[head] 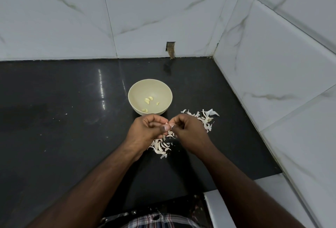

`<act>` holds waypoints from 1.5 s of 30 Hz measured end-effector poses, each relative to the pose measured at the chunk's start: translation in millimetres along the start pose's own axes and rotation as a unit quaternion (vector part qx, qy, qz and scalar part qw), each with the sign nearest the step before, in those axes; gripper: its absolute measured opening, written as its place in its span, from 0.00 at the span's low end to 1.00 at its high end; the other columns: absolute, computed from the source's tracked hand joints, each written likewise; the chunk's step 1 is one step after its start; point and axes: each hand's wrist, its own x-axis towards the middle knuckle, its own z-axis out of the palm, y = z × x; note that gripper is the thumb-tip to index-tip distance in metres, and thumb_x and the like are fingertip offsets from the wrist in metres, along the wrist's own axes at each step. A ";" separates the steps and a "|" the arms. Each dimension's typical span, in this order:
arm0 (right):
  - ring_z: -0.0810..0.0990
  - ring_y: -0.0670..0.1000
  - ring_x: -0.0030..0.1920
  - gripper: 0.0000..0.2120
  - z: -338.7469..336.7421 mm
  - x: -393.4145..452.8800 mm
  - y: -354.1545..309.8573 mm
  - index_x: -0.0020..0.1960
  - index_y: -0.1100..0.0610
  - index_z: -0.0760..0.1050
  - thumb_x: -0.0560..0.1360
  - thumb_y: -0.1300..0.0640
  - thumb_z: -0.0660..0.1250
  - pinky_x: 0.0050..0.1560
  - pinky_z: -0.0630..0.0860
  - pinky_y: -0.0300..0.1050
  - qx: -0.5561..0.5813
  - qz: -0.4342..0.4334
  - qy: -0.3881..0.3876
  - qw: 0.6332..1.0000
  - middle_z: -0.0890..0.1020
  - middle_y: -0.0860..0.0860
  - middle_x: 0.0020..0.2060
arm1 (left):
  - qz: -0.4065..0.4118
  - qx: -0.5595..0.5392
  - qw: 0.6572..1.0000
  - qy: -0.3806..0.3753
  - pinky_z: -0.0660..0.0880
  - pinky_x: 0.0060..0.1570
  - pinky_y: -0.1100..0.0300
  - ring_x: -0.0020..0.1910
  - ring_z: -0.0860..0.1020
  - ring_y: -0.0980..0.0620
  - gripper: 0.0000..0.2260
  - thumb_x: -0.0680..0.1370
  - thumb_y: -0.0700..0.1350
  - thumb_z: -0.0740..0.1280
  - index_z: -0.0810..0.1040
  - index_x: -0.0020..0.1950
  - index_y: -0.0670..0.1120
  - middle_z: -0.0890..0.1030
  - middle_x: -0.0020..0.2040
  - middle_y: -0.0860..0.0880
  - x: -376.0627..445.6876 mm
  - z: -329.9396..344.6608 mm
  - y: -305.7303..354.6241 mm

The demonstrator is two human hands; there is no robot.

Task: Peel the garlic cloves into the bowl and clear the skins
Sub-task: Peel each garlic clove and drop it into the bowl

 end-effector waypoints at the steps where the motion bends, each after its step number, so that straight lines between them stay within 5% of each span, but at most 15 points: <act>1: 0.77 0.42 0.32 0.05 1.1 -0.4 -1.2 0.42 0.52 0.80 0.76 0.58 0.70 0.38 0.76 0.44 0.005 0.007 0.000 1.000 0.80 0.42 0.29 | 0.010 0.011 1.000 0.003 0.76 0.35 0.65 0.32 0.79 0.54 0.05 0.73 0.35 0.75 0.83 0.48 0.40 0.83 0.36 0.43 0.4 -0.9 0.1; 6: 0.75 0.47 0.28 0.08 3.0 -3.3 -9.2 0.40 0.61 0.78 0.76 0.69 0.67 0.41 0.84 0.53 0.202 0.097 -0.039 0.974 0.78 0.52 0.28 | 0.055 0.054 0.997 0.007 0.76 0.36 0.66 0.31 0.77 0.57 0.04 0.74 0.33 0.74 0.85 0.45 0.41 0.84 0.35 0.45 -0.7 -3.0 3.3; 9: 0.75 0.48 0.30 0.09 2.0 -3.5 -11.5 0.40 0.61 0.78 0.75 0.71 0.65 0.35 0.78 0.43 0.223 0.114 -0.055 0.966 0.80 0.59 0.34 | 0.083 0.085 0.993 0.010 0.77 0.39 0.66 0.34 0.80 0.56 0.07 0.74 0.32 0.74 0.85 0.44 0.43 0.84 0.36 0.46 -1.0 -3.6 2.6; 17: 0.77 0.47 0.32 0.08 -0.4 -5.9 -13.1 0.42 0.62 0.80 0.77 0.69 0.65 0.36 0.76 0.40 0.295 0.152 -0.072 0.941 0.82 0.56 0.35 | 0.121 0.110 0.986 0.017 0.76 0.41 0.66 0.36 0.80 0.58 0.09 0.75 0.32 0.72 0.86 0.47 0.46 0.85 0.36 0.49 -1.6 -3.8 0.6; 24: 0.77 0.48 0.30 0.09 -8.0 -3.8 -16.1 0.42 0.62 0.77 0.78 0.71 0.63 0.32 0.75 0.39 0.329 0.209 -0.114 0.914 0.82 0.54 0.33 | 0.111 0.092 0.990 0.002 0.79 0.48 0.56 0.41 0.80 0.50 0.09 0.75 0.34 0.73 0.87 0.46 0.47 0.86 0.41 0.44 -2.6 -5.1 -5.1; 30: 0.77 0.47 0.30 0.08 -14.0 -0.9 -15.1 0.43 0.61 0.78 0.78 0.69 0.64 0.31 0.76 0.39 0.341 0.237 -0.161 0.896 0.82 0.55 0.33 | 0.076 0.032 0.996 -0.019 0.78 0.41 0.66 0.38 0.82 0.55 0.06 0.76 0.31 0.71 0.85 0.49 0.39 0.85 0.40 0.44 -7.3 -3.4 -2.5; 37: 0.77 0.48 0.31 0.10 -17.2 -0.7 -12.6 0.42 0.61 0.77 0.78 0.71 0.62 0.32 0.75 0.40 0.298 0.188 -0.174 0.920 0.81 0.55 0.33 | 0.006 -0.021 0.999 -0.050 0.75 0.40 0.63 0.40 0.78 0.49 0.06 0.77 0.34 0.70 0.86 0.48 0.42 0.82 0.42 0.37 -7.4 -6.8 0.3; 41: 0.76 0.48 0.31 0.11 -15.8 -2.0 -13.1 0.42 0.60 0.75 0.78 0.72 0.61 0.33 0.73 0.40 0.236 0.130 -0.173 0.947 0.80 0.53 0.31 | -0.032 -0.061 0.996 -0.060 0.75 0.37 0.66 0.37 0.78 0.55 0.07 0.78 0.34 0.69 0.86 0.47 0.43 0.81 0.39 0.44 -8.4 -5.6 3.1; 45: 0.78 0.49 0.34 0.10 -7.0 -3.0 -8.1 0.43 0.54 0.73 0.82 0.61 0.60 0.40 0.77 0.48 0.085 0.069 -0.131 0.985 0.80 0.51 0.32 | -0.023 -0.033 0.999 -0.031 0.76 0.37 0.66 0.37 0.79 0.54 0.08 0.78 0.34 0.69 0.85 0.45 0.44 0.80 0.39 0.42 -6.9 -4.0 1.9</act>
